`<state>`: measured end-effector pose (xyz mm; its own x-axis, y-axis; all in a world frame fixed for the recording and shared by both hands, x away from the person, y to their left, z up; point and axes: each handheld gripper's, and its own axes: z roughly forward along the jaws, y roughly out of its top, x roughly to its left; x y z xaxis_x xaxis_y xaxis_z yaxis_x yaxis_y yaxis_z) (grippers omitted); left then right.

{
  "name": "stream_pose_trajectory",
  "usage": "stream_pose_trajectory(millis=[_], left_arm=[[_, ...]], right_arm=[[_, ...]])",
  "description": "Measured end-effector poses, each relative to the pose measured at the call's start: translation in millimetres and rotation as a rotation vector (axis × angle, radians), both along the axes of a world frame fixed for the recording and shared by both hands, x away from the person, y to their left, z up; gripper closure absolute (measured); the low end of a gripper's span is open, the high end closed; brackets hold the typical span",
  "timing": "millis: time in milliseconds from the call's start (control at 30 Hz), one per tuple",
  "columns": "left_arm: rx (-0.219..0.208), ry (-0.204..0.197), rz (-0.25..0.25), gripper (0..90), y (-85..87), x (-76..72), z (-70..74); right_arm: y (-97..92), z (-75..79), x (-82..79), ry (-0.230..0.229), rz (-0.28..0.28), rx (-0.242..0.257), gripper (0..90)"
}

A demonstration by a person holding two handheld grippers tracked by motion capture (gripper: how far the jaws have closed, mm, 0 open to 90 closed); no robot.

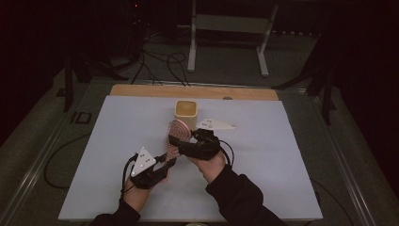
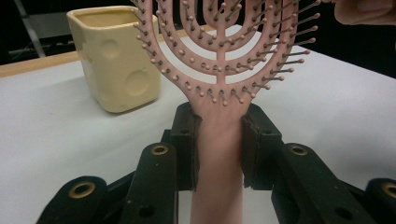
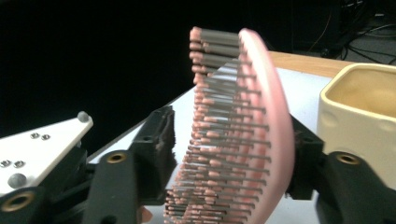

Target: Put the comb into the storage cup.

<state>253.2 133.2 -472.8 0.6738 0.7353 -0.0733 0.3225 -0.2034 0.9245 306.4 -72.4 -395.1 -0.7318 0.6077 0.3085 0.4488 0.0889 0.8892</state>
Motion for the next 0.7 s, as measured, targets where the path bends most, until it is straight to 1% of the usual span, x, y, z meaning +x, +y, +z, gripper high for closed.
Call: stream_pose_trajectory(millis=[33, 100, 133, 267, 367, 467, 567, 700], left_arm=[[0.002, -0.005, 0.002, 70.9, 0.1, -0.3, 0.1], [0.002, -0.001, -0.004, 70.9, 0.0, 0.1, 0.3], [0.003, -0.002, -0.004, 70.9, -0.2, 0.2, 0.2], [0.005, 0.001, -0.003, 70.9, 0.1, 0.7, -1.4], [0.004, 0.002, -0.005, 70.9, 0.2, 0.9, -1.6], [-0.001, 0.003, -0.007, 70.9, -0.2, 1.1, -1.7], [-0.008, 0.005, -0.01, 70.9, -0.2, 0.6, -1.0], [-0.013, 0.005, -0.01, 70.8, -0.5, 0.0, -0.7]], right_arm=[[0.4, -0.6, 0.1, 0.003, 0.002, 0.002, 51.4], [0.3, -1.3, 0.7, 0.012, 0.006, 0.0, 56.9], [-0.1, -1.8, 1.3, 0.018, 0.006, 0.007, 59.8], [-0.4, -2.9, 2.5, 0.01, 0.029, -0.006, 61.2], [-0.6, -3.2, 2.9, 0.017, 0.039, 0.0, 62.1], [-2.0, -3.1, 3.5, 0.035, 0.042, 0.029, 63.6], [-2.6, -2.4, 2.7, 0.037, 0.036, 0.042, 63.9], [-3.1, -1.7, 2.3, 0.035, 0.046, 0.045, 64.3]])
